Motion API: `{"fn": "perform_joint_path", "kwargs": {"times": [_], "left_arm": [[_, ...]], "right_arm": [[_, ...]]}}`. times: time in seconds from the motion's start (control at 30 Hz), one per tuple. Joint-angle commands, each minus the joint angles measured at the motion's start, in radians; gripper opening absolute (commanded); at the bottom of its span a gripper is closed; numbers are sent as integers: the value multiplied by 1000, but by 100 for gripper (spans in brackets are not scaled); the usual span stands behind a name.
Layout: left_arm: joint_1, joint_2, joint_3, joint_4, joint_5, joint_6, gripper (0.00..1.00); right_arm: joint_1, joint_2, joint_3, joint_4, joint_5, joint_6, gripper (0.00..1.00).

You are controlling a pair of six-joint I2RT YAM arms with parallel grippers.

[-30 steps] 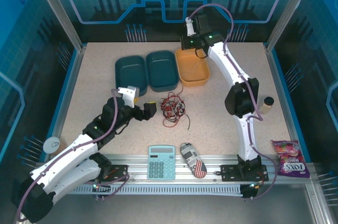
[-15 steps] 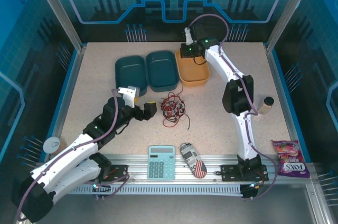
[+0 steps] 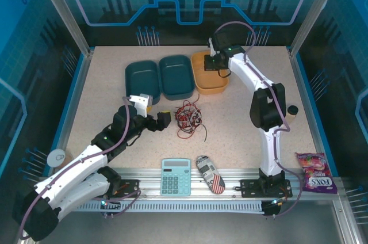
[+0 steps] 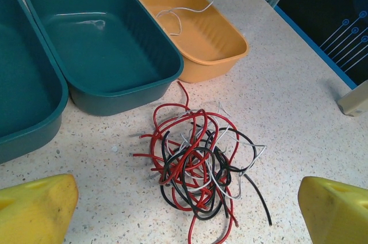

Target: Untangle the cables

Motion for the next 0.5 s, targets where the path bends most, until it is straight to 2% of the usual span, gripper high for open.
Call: {"fn": "perform_joint_path", "kwargs": {"times": [0.0, 0.1, 0.33, 0.4, 0.47], "left_arm": [[-1, -11, -8, 19, -1, -11, 99], [-1, -14, -3, 6, -1, -11, 99], [0, -17, 5, -19, -3, -37, 99], [0, -15, 10, -31, -2, -45, 99], [1, -13, 12, -42, -5, -53, 99]], "right_arm": [[-12, -18, -31, -73, 102, 38, 0], [-11, -6, -45, -100, 135, 38, 1], [-11, -10, -57, -127, 163, 30, 30], [-11, -26, -66, -128, 174, 25, 36], [-12, -51, -79, -129, 177, 21, 37]]}}
